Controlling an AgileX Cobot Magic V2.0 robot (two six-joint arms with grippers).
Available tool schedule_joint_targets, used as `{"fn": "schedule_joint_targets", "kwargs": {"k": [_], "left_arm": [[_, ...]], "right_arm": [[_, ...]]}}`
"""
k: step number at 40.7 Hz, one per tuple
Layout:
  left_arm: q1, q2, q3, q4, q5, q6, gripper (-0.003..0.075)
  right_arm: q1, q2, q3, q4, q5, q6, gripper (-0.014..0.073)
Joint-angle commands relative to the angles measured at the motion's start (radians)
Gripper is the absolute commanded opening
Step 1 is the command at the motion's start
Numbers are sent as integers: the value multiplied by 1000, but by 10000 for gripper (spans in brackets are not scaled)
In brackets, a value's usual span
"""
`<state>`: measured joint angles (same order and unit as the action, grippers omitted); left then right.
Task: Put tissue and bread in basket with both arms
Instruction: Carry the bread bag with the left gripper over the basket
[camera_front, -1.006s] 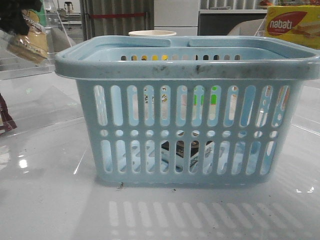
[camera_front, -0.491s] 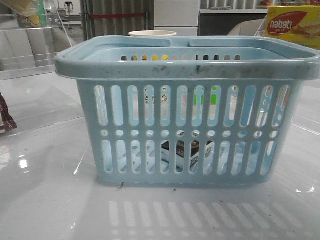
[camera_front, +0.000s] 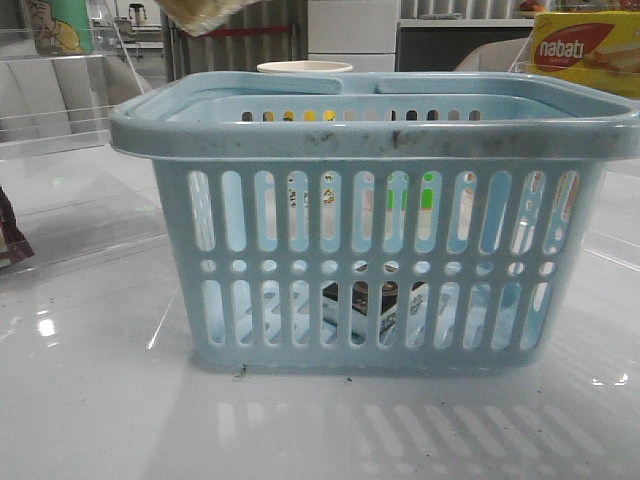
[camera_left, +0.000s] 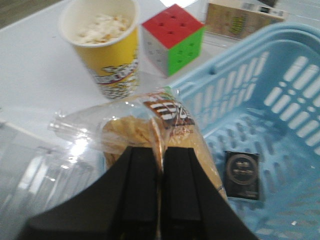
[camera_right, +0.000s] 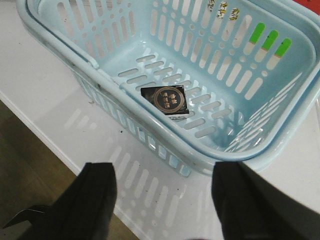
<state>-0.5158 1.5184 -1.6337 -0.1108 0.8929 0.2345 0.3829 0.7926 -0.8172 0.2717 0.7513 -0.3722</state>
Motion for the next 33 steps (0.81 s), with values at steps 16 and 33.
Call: {"fn": "schedule_joint_targets", "kwargs": {"k": [16, 33], "left_arm": [[-159, 171, -35, -14, -104, 6, 127], [-159, 278, -35, -11, -137, 6, 148]], "right_arm": [[-3, -5, -25, 6, -70, 3, 521], [-3, -5, -25, 6, -70, 3, 521]]}}
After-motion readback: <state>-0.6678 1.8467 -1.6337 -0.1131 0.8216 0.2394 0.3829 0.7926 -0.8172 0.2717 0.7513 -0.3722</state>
